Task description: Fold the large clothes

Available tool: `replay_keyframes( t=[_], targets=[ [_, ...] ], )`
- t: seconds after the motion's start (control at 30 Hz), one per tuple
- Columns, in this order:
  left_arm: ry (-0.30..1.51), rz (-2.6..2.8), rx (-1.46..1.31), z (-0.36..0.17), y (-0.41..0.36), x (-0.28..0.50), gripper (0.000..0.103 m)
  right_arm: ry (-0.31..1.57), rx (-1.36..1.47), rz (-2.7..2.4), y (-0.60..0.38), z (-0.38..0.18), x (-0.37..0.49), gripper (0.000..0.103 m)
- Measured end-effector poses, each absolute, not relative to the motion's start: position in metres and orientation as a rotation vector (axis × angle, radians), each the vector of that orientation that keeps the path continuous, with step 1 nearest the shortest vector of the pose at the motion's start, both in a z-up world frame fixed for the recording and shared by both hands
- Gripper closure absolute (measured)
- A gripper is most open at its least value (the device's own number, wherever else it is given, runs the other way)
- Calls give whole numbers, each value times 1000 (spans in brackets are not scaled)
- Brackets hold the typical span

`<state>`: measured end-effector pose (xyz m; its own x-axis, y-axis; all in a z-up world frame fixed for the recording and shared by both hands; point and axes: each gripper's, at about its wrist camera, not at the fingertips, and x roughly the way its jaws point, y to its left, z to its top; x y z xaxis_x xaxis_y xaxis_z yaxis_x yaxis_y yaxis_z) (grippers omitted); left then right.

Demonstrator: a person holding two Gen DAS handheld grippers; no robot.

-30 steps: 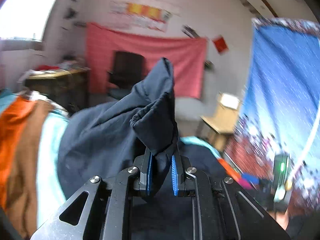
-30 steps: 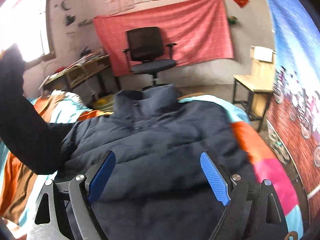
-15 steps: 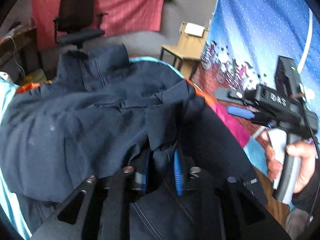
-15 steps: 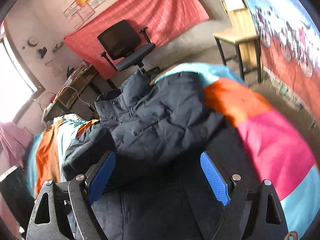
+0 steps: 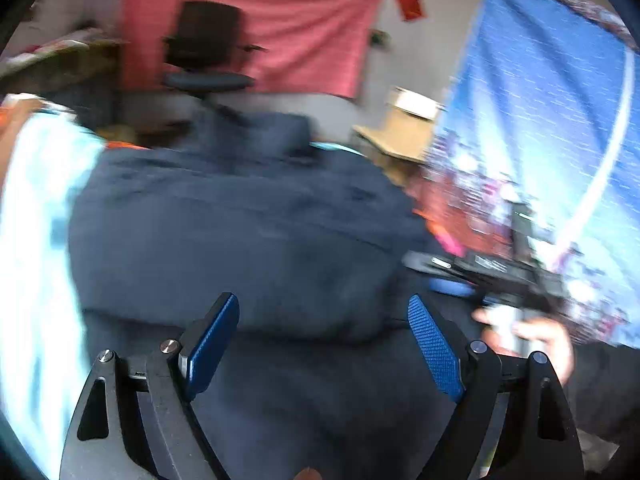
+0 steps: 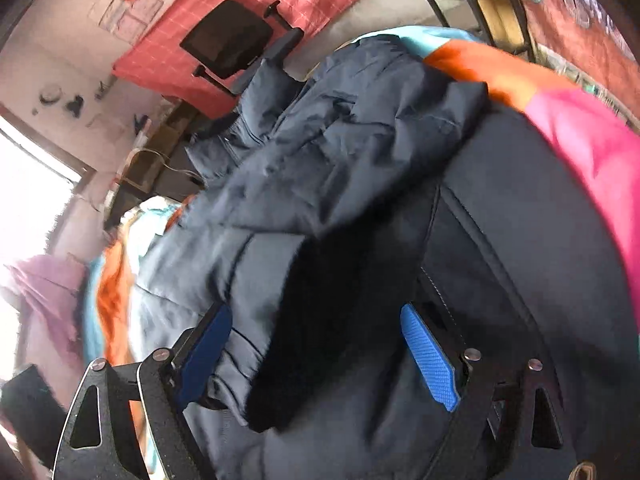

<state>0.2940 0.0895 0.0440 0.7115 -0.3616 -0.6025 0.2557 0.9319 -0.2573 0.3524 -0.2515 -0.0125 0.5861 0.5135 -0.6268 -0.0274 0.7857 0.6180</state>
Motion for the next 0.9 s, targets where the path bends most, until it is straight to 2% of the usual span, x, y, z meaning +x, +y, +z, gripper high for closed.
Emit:
replay_keyframes(
  t=[0.13, 0.17, 0.23, 0.27, 0.3, 0.5, 0.7, 0.9],
  targets=[
    [662, -94, -203, 39, 157, 295, 21, 887, 568, 355, -239, -7, 349, 45],
    [672, -52, -225, 35, 171, 296, 21, 888, 577, 371, -236, -5, 349, 58],
    [682, 28, -261, 29, 196, 298, 21, 896, 561, 366, -231, -2, 350, 74],
    [692, 95, -269, 26, 208, 300, 21, 896, 541, 344, -228, 1, 351, 90],
    [708, 176, -282, 23, 221, 303, 21, 895, 507, 314, -226, 3, 351, 94],
    [706, 266, -462, 18, 263, 308, 21, 720, 243, 213, -213, 51, 327, 98],
    [707, 238, -399, 22, 253, 322, 21, 548, 202, 93, -234, 99, 325, 98],
    [732, 170, -274, 10, 220, 360, 21, 603, 69, 15, -231, 76, 354, 98]
  ],
)
